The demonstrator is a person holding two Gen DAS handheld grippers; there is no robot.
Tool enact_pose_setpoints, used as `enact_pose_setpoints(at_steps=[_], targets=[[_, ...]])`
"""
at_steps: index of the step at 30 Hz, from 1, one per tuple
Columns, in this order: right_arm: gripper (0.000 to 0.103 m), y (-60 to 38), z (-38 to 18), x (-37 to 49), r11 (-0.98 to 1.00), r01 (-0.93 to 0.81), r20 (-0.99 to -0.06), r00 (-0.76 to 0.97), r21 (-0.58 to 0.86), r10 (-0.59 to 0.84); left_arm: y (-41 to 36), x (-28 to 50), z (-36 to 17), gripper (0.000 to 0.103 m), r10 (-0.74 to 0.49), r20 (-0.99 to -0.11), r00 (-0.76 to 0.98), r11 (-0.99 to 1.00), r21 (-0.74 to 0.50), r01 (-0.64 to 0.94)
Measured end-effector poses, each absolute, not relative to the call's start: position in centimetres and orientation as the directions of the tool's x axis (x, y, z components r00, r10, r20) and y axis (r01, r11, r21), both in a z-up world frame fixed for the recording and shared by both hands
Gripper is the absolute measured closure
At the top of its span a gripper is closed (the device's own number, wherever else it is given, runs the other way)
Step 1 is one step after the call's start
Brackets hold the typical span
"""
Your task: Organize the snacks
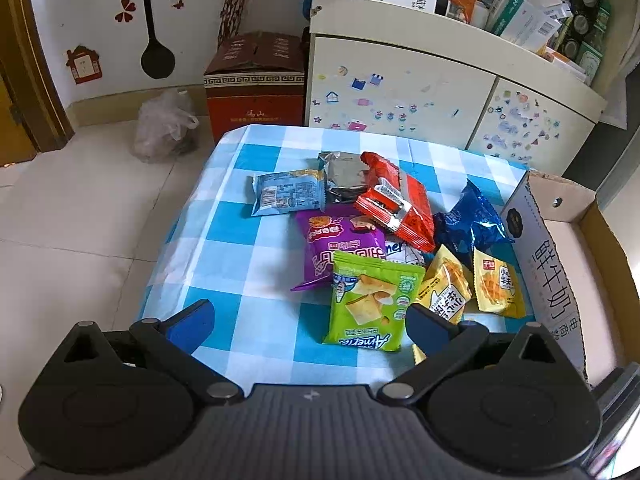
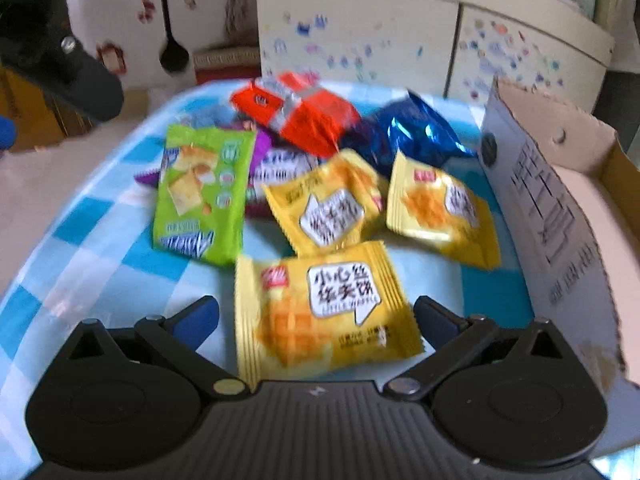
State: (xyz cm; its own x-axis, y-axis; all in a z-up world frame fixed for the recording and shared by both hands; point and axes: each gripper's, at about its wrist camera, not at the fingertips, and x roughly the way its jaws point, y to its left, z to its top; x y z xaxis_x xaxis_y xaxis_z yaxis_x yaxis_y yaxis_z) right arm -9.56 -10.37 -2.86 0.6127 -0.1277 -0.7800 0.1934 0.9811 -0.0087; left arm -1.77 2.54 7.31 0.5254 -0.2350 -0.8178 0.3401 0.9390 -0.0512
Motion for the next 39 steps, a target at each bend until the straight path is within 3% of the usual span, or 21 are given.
enact_pose_setpoints(at_steps=[4,7,19,27,39], targets=[[0.001,-10.5,-1.6,-9.0,0.982,0.190,-0.889,0.452,0.017,-0.072,3.4,-1.2,7.4,0.000,-0.185,-0.819,0.543,0.953,-0.014,0.303],[0.001,-10.8,-0.6,-9.7,0.973,0.221,-0.904,0.425,0.062,-0.039,4.4,-0.7,7.7,0.000,-0.156,-0.816,0.556,0.964,-0.003,0.266],[0.001,-14.3,8.1,-9.2,0.956,0.287,-0.822,0.558,0.066,-0.111,4.6,-0.6,8.4,0.000,-0.135,-0.816,0.562,0.969,0.010,0.248],[0.001,-15.8,7.1,-8.9,0.920,0.375,-0.839,0.532,0.116,-0.111,3.4,-1.4,7.8,0.000,-0.100,-0.820,0.563,0.959,0.070,0.273],[0.001,-14.9,7.1,-8.4,0.918,0.396,-0.832,0.517,0.025,-0.200,1.9,-2.3,7.5,0.000,-0.067,-0.822,0.566,0.948,0.124,0.292]])
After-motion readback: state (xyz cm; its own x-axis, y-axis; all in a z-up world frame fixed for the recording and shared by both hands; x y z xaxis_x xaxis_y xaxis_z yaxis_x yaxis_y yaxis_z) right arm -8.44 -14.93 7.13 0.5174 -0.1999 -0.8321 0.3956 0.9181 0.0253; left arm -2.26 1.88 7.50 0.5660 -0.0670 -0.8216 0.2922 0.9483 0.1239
